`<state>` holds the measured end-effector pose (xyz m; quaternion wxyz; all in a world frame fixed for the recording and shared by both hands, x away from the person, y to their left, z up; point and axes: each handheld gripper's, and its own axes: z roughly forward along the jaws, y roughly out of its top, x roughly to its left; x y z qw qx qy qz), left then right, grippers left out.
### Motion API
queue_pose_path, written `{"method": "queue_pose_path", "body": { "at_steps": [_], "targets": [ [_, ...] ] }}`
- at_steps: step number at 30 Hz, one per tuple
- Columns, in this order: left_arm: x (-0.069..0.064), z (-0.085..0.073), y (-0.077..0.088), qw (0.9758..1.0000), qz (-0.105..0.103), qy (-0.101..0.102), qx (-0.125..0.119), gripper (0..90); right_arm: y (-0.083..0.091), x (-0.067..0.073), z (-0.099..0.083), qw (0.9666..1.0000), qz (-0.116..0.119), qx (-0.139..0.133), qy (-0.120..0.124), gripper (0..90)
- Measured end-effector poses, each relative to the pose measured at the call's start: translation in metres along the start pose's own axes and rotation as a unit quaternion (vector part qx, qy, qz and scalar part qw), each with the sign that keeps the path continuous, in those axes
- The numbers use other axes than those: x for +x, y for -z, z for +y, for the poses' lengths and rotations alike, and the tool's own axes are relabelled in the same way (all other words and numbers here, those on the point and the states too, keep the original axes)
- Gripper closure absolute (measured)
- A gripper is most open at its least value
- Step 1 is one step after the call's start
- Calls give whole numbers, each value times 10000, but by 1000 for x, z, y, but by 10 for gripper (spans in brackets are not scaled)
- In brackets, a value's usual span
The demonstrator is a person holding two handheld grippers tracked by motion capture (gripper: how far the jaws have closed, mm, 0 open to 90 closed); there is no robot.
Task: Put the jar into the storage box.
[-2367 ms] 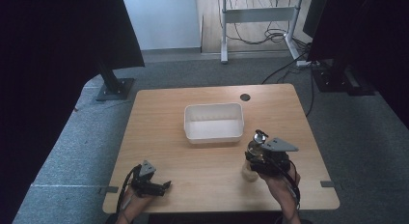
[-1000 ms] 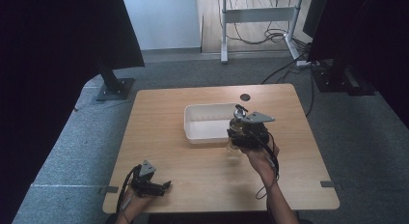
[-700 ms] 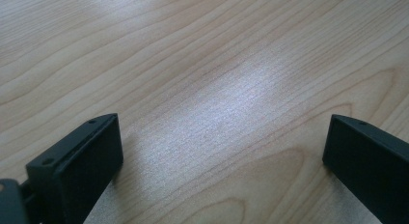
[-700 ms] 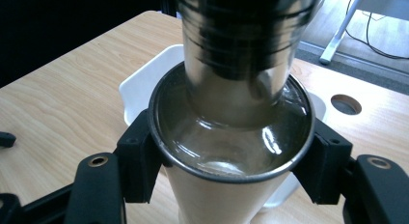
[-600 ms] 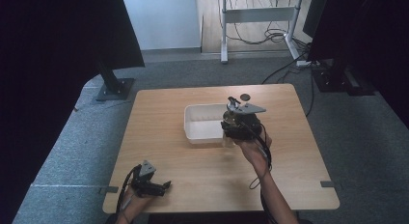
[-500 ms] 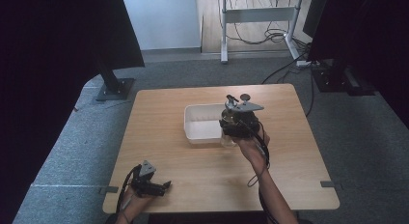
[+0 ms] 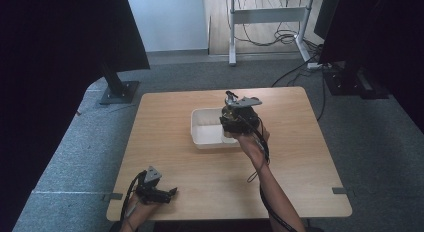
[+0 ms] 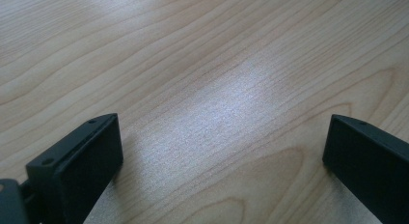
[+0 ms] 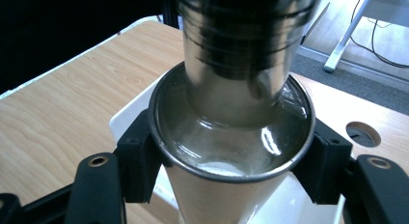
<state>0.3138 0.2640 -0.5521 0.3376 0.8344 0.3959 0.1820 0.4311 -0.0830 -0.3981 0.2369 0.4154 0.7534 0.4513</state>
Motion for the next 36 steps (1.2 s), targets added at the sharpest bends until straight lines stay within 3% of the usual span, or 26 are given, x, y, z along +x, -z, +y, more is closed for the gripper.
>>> {"method": "queue_pose_path", "body": {
  "at_steps": [16, 36],
  "targets": [
    [0, 0, 0, 10000, -8, -10, 12, 1, -44, 8, 11, 10000, 58, -13, 24, 341],
    [0, 0, 0, 10000, -12, -12, 8, 1, -100, 20, 5, 9997, 251, -15, 43, 340]
  ]
}}
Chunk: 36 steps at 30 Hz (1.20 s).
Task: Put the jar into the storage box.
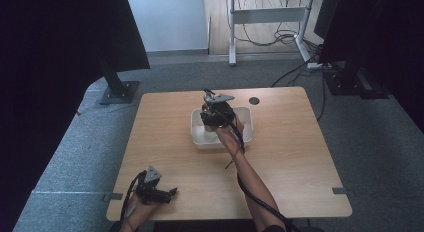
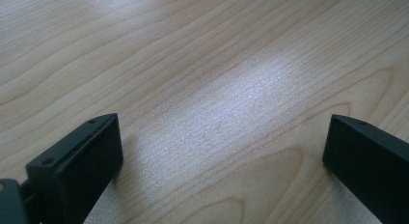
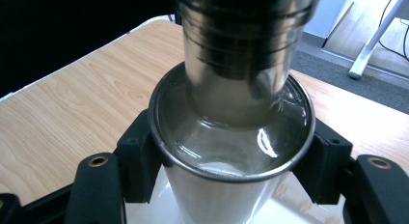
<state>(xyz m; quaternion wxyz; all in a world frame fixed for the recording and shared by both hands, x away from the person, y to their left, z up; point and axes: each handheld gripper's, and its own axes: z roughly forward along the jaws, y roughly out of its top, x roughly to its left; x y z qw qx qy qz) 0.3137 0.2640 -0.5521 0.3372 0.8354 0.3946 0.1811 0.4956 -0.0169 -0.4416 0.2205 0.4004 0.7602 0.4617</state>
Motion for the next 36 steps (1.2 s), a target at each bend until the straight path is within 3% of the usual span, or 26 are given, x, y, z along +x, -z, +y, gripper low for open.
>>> {"method": "queue_pose_path", "body": {
  "at_steps": [12, 20, 25, 30, 36],
  "targets": [
    [0, 0, 0, 10000, 0, -1, 0, 1, -22, 6, 0, 9999, 84, 49, 100, 340],
    [0, 0, 0, 10000, 0, -1, 0, 1, -25, 6, 1, 9999, 105, 29, 18, 333],
    [0, 0, 0, 10000, 0, -1, 0, 1, -24, 6, 1, 9999, 112, 61, 87, 328],
    [0, 0, 0, 10000, -1, 0, 1, 1, -24, 3, -1, 9993, 348, 75, 104, 124],
    [0, 0, 0, 10000, -1, -1, 3, 1, -20, 1, -3, 9991, 347, 150, 207, 64]
  ]
}}
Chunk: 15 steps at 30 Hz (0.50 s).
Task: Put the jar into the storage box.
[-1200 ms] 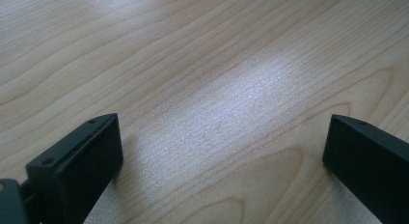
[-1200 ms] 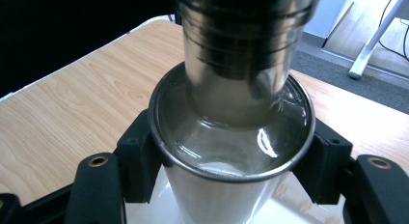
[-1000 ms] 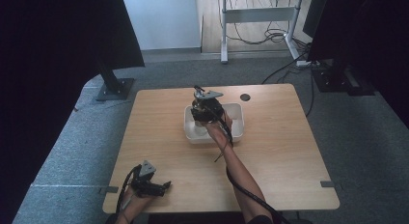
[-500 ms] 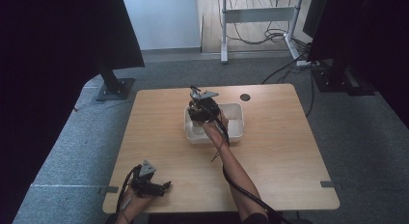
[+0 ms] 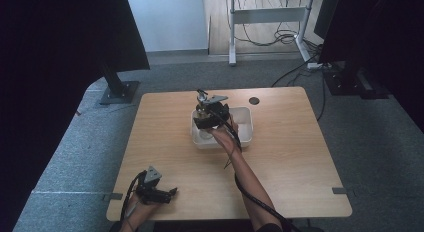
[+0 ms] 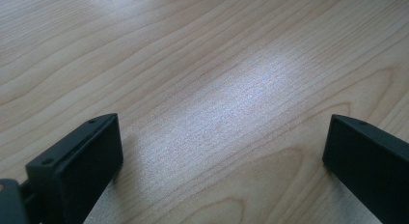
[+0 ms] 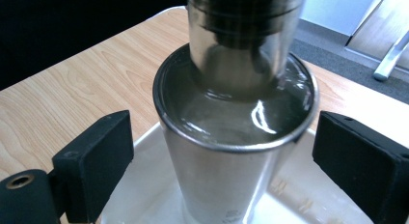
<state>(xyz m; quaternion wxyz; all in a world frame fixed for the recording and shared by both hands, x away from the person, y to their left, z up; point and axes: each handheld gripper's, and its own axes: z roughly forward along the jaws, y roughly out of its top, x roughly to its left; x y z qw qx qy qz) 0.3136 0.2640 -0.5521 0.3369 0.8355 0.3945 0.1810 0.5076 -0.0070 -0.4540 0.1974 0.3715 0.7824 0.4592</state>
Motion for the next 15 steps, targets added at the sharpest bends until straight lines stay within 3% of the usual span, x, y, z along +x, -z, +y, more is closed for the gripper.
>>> {"method": "queue_pose_path", "body": {
  "at_steps": [15],
  "targets": [
    [0, 0, 0, 10000, 5, -6, -4, 1, 24, -2, -1, 10000, 38, -45, 45, 46]
  ]
}}
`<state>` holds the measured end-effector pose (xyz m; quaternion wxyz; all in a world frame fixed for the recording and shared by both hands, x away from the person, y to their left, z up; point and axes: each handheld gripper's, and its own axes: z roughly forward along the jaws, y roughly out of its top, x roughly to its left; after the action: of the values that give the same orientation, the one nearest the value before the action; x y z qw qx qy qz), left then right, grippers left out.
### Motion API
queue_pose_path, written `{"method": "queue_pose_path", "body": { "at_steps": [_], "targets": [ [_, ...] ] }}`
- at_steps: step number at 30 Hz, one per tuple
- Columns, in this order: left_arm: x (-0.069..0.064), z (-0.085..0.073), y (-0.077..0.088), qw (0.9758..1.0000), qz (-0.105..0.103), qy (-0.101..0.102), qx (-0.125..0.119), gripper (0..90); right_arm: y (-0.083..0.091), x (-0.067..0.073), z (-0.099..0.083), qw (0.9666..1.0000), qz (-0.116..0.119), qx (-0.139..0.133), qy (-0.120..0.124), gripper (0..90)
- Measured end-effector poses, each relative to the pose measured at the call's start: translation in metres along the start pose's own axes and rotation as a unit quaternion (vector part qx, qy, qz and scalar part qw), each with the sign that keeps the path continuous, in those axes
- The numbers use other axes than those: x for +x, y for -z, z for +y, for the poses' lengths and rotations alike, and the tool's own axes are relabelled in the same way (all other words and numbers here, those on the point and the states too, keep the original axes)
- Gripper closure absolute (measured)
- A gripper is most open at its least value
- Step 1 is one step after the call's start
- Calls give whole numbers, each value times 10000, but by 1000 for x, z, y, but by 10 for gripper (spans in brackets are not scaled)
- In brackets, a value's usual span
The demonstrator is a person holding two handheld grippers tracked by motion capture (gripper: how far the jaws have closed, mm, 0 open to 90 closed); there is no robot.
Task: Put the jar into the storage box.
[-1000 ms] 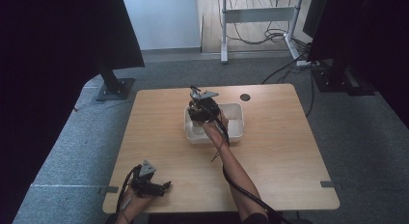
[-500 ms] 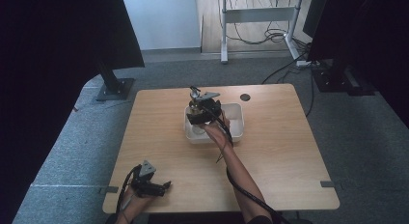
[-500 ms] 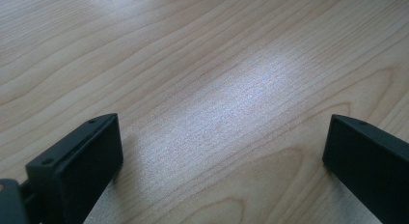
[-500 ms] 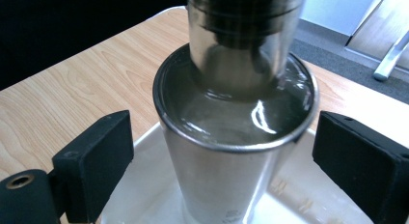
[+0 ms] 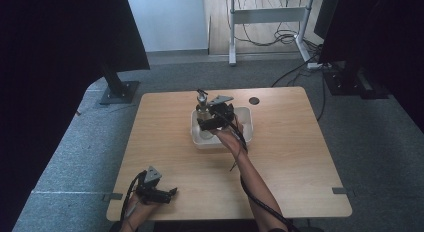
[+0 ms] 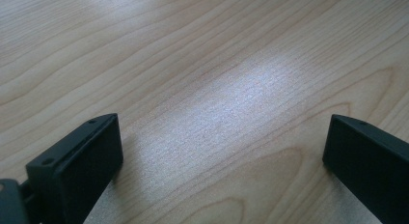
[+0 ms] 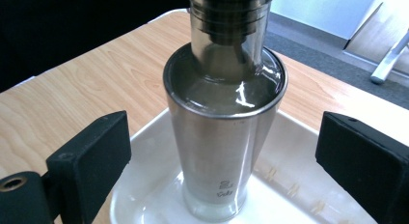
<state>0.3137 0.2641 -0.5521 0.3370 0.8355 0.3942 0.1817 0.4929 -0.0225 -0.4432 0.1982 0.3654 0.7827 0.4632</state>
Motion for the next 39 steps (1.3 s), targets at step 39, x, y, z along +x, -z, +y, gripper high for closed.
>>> {"method": "queue_pose_path", "body": {
  "at_steps": [39],
  "targets": [
    [0, 0, 0, 10000, -4, 1, -4, 1, 53, -11, -30, 9999, -90, 61, 34, 60]
  ]
}}
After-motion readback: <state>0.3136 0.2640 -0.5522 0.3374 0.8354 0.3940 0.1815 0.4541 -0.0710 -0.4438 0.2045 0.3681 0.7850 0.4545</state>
